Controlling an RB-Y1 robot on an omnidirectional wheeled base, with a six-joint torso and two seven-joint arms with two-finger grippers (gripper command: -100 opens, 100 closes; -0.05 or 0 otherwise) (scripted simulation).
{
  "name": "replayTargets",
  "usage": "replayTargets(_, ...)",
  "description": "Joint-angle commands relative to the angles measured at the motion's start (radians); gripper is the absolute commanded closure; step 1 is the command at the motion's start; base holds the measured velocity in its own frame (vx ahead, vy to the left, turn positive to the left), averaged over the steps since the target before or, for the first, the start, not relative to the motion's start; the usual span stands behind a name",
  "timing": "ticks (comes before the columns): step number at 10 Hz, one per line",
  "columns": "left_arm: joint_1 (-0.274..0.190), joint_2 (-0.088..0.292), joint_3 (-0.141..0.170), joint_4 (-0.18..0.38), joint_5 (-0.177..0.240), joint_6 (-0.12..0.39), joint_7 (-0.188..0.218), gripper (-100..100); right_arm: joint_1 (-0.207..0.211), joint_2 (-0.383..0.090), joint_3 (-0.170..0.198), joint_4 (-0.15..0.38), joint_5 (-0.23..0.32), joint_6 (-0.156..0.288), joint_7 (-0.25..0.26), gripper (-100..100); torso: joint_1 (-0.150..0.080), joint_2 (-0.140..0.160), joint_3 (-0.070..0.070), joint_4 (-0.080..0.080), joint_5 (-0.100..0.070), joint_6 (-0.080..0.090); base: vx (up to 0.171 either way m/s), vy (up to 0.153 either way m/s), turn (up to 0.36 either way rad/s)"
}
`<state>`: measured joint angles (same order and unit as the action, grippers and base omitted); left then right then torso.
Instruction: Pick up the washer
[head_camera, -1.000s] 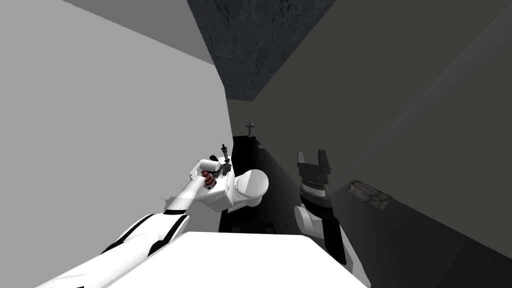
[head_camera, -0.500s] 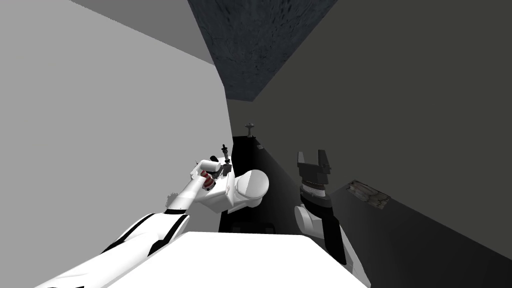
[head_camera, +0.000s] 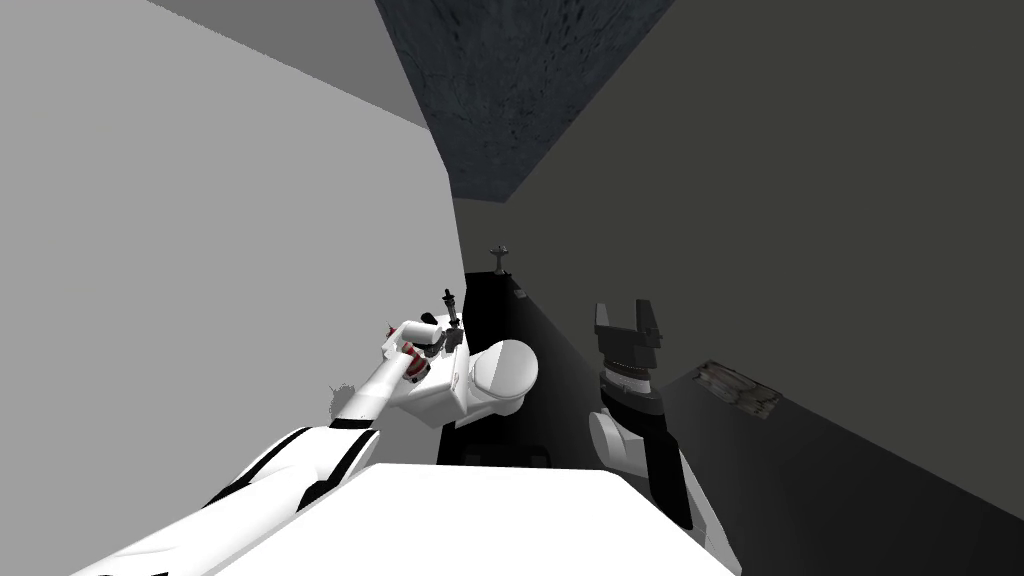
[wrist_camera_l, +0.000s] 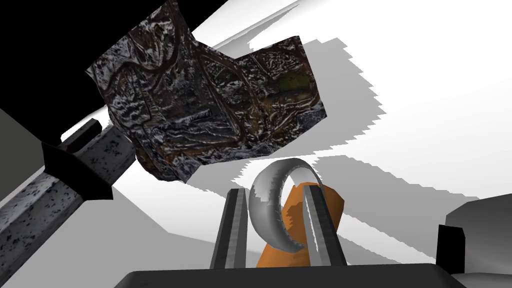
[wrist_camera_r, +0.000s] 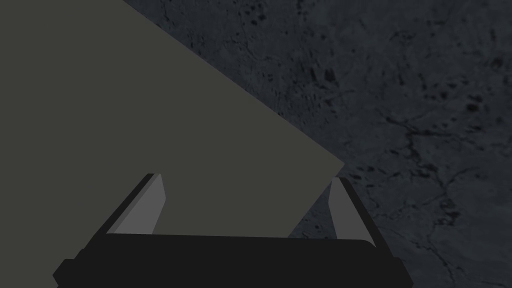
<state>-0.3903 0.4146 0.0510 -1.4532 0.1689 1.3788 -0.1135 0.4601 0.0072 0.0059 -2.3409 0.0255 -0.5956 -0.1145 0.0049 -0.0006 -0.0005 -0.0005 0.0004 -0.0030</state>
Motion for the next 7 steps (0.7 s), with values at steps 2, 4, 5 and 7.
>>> replayTargets(2, 0.0, 0.0, 0.0, 0.0, 0.0, 0.0, 0.0, 100, 0.0, 0.0, 0.0, 0.0, 0.0, 0.0, 0.0, 0, 0.0, 0.0, 0.0, 0.0, 0.0, 0.0, 0.0, 0.0, 0.0)
replayTargets(4, -0.005, 0.007, 0.004, -0.026, 0.009, 0.03, -0.003, 100, 0.0, 0.0, 0.0, 0.0, 0.0, 0.0, 0.0, 0, 0.0, 0.0, 0.0, 0.0, 0.0, 0.0, -0.012, -0.002, 0.011)
replayTargets(5, -0.007, 0.009, 0.006, -0.037, 0.012, 0.043, -0.002, 100, 0.0, 0.0, 0.0, 0.0, 0.0, 0.0, 0.0, 0, -0.001, 0.002, 0.001, 0.001, -0.001, 0.0, -0.042, -0.001, 0.027)
replayTargets(7, -0.007, 0.007, 0.005, -0.027, 0.01, 0.032, -0.002, 0, 0.0, 0.0, 0.0, 0.0, 0.0, 0.0, 0.0, 0, -0.001, 0.002, 0.001, 0.0, -0.001, 0.0, -0.009, 0.0, 0.002)
